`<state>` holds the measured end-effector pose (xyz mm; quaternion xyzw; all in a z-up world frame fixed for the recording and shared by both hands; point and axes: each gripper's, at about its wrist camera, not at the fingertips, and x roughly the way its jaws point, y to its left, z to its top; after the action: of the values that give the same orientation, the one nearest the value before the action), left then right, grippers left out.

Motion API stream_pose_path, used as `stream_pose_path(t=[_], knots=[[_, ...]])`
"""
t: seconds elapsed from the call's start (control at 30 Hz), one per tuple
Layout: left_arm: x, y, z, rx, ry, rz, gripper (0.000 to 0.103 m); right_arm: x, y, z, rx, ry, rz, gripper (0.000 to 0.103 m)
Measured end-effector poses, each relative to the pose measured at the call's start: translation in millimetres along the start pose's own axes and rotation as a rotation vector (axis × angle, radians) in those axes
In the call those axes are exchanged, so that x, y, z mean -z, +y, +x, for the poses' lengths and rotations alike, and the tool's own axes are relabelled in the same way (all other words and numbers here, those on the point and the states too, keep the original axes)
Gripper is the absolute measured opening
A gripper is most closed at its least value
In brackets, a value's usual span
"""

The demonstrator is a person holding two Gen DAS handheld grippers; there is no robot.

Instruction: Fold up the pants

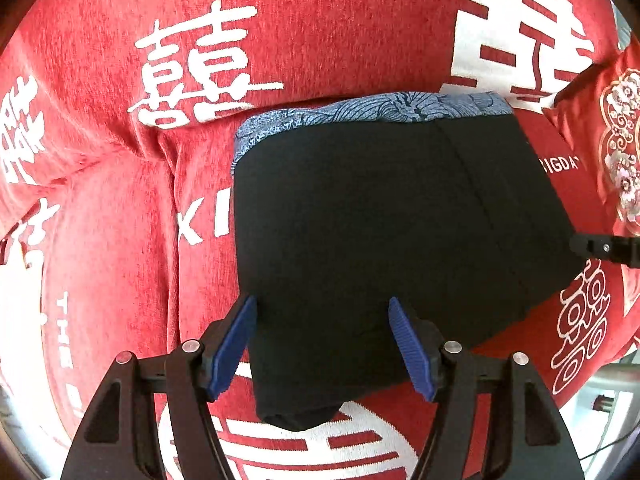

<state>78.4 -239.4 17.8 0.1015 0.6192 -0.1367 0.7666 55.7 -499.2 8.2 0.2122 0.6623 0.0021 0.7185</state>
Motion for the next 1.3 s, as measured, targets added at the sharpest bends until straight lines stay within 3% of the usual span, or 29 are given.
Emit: stream_pose_path(t=[0.23,0.3,0.33,0.43,0.67,0.93,1.3], knots=[[-1.3,8.9,-3.6,0.038,0.023,-0.036,0.070,18.1,16.2,-21.1,0.142,-0.055,0.004,0.058],[1.7,14.1,-5.7,0.048,0.028,-0.043,0.086,20.8,26.0,-24.4,0.155,-0.067,-0.007,0.059],[2.7,16.6,-6.9,0.048,0.028,-0.049,0.102,22.2,33.4,-26.0,0.165,-0.076,-0.023,0.061],[5.8,26.8,-11.4,0.055,0.018,-0.068,0.102,24.9,52.0,-27.9,0.191,-0.094,-0.077,0.067],[12.2,52.7,-5.5,0.033,0.060,-0.111,0.102,28.8,95.6,-15.5,0.213,-0.092,-0.165,0.068],[17.2,77.1,-5.9,0.025,0.072,-0.115,0.102,38.8,112.3,5.0,0.198,-0.030,-0.130,0.072],[25.2,104.9,1.0,0.016,0.097,-0.105,0.102,54.8,131.0,16.2,0.178,-0.020,-0.074,0.075]])
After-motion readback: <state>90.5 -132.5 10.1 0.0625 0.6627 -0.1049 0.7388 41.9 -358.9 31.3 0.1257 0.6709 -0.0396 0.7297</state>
